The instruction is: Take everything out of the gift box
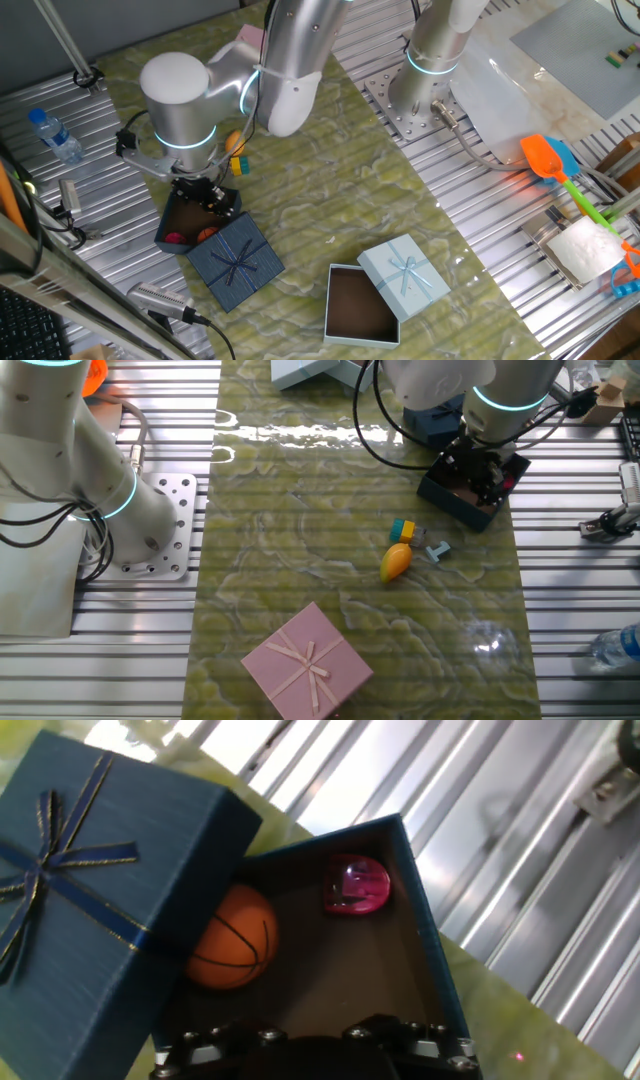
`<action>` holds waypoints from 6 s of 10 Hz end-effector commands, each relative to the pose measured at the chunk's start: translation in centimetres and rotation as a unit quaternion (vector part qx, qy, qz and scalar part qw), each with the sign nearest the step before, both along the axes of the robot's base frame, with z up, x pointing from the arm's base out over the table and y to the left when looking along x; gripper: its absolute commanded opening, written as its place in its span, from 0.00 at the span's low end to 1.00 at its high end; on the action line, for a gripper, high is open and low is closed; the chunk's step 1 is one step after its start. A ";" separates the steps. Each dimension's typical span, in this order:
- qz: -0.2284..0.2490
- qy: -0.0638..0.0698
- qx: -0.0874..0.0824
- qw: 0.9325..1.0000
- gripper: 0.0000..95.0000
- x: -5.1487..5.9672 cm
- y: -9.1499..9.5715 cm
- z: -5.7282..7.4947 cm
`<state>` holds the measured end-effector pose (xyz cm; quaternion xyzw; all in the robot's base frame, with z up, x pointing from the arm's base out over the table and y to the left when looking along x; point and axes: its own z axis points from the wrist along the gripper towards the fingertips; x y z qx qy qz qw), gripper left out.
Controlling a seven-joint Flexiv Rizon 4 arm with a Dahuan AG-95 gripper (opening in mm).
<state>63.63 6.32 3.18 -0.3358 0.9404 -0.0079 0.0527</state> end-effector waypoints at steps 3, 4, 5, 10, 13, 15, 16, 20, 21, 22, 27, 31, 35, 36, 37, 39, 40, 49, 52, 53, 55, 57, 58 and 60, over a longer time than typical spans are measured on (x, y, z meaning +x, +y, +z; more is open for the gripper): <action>0.013 0.002 -0.008 1.000 0.60 -0.3 0.1 -0.3; 0.008 0.002 -0.007 1.000 0.60 -0.3 0.0 -0.4; 0.007 0.002 -0.008 1.000 0.60 -0.2 -0.1 -0.6; 0.021 0.045 -0.013 0.999 0.60 0.1 -0.2 -1.1; 0.014 0.076 -0.033 0.996 0.60 0.0 -0.2 -0.9; 0.011 0.099 -0.048 0.994 0.60 0.0 -0.1 -1.1; 0.007 0.105 -0.053 0.993 0.60 -0.2 0.0 -1.2; 0.010 0.104 -0.055 0.993 0.60 -1.2 -0.1 -2.0; 0.009 0.103 -0.056 0.993 0.60 -1.3 0.0 -1.8; 0.009 0.104 -0.057 0.993 0.60 -1.3 0.0 -1.7; 0.014 0.106 -0.065 0.992 0.60 -1.5 -0.1 -1.7; 0.013 0.107 -0.082 0.991 0.40 -1.6 -0.2 -1.8; 0.014 0.106 -0.082 0.991 0.40 -1.7 -0.6 -1.6; 0.015 0.106 -0.083 0.991 0.40 -1.7 -0.7 -1.6; 0.016 0.107 -0.084 0.991 0.40 -1.7 -0.7 -1.6; 0.016 0.107 -0.085 0.991 0.40 -1.8 -0.7 -1.6; 0.016 0.107 -0.084 0.991 0.40 -1.9 -0.8 -1.7; 0.013 0.108 -0.090 0.990 0.40 -2.3 -0.9 -1.9; 0.003 0.107 -0.091 0.990 0.40 -2.3 -0.9 -1.9; 0.001 0.107 -0.091 0.990 0.40 -2.3 -0.9 -1.9; -0.001 0.107 -0.088 0.990 0.20 -2.3 -0.9 -1.9; -0.004 0.107 -0.087 0.990 0.00 -2.3 -0.9 -1.7; -0.004 0.106 -0.088 0.990 0.00 -2.4 -0.9 -1.6; -0.003 0.105 -0.087 0.991 0.00 -2.3 -0.8 -1.6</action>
